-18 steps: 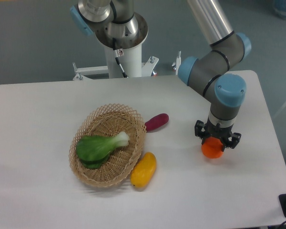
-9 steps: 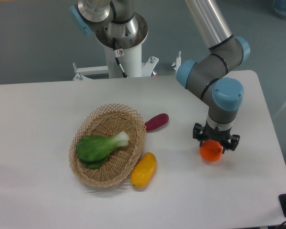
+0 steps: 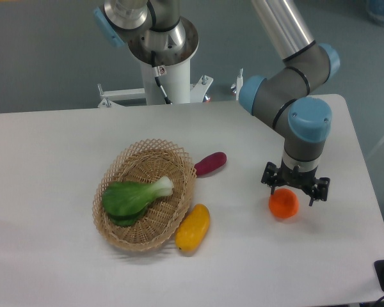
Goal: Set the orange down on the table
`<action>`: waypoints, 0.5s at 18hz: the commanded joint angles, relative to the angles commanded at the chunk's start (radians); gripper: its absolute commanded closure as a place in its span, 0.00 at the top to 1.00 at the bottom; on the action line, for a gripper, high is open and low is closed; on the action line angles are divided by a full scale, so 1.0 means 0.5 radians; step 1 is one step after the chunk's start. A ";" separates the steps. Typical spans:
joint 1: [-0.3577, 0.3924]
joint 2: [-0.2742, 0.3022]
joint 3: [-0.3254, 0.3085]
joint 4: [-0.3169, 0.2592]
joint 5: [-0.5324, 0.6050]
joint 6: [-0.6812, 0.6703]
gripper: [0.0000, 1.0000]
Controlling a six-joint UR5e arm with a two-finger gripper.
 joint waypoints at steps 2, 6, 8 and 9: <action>0.012 0.018 0.015 -0.021 -0.003 0.000 1.00; 0.034 0.031 0.009 -0.021 -0.009 -0.003 1.00; 0.034 0.031 0.012 -0.021 -0.009 -0.003 1.00; 0.034 0.031 0.012 -0.021 -0.006 -0.003 1.00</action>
